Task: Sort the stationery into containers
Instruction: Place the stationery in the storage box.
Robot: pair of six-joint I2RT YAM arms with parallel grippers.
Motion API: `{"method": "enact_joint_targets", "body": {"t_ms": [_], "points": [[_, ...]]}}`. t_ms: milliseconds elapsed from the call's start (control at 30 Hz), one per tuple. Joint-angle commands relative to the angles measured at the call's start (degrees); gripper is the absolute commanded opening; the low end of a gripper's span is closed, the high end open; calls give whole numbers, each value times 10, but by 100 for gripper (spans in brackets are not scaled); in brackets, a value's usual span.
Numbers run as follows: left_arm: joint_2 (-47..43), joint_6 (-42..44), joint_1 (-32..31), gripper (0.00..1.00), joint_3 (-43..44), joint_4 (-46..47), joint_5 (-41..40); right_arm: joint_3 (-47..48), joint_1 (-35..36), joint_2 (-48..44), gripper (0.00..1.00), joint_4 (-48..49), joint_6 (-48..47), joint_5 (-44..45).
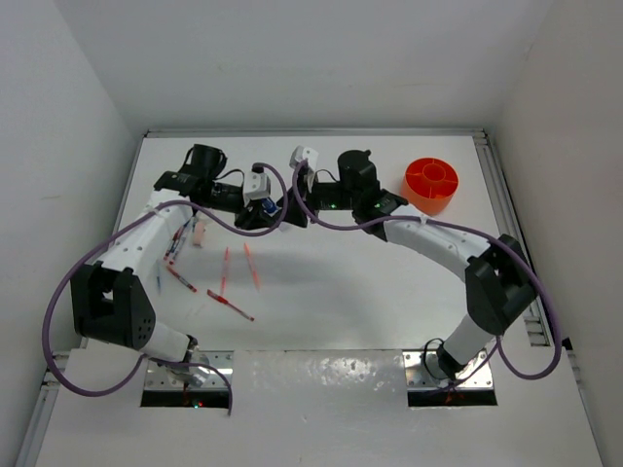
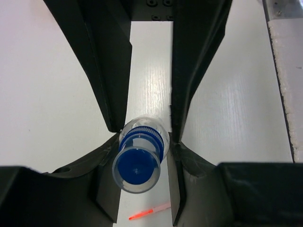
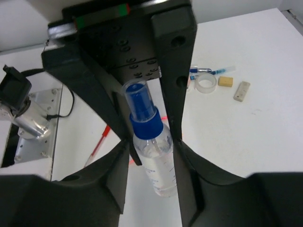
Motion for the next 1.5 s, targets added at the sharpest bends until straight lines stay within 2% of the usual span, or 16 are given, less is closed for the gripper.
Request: {"method": "enact_joint_targets", "body": {"t_ms": [0,133,200,700,967,1100,1200,1233,1300,1333,1400,1433,1467], "points": [[-11,6,1,0,10,27,67,-15,-9,-44,42,-32,-72,5],[-9,11,5,0,13,26,65,-19,-11,-66,59,-127,-151,23],[-7,12,5,0,17,26,66,-20,-11,-68,62,-144,-167,28],[-4,29,-4,0,25,5,60,6,10,1,59,-99,-169,44],[0,28,-9,0,23,6,60,10,17,17,57,-42,-133,43],[2,26,-9,0,21,12,66,10,22,20,48,-22,-119,43],[1,14,-11,0,22,21,71,11,22,24,28,-18,-110,44],[0,13,-10,0,22,21,71,10,23,24,19,-18,-108,46],[-2,13,-9,0,21,20,71,4,23,21,11,-17,-107,49],[-2,15,-9,0,20,20,71,1,23,20,3,-14,-107,52],[-4,17,-8,0,18,19,74,-7,23,16,0,-11,-105,53],[-4,16,-9,4,15,19,72,-9,22,15,0,-7,-104,52],[-4,13,-9,15,15,20,72,-16,20,13,0,-4,-102,52]]}}
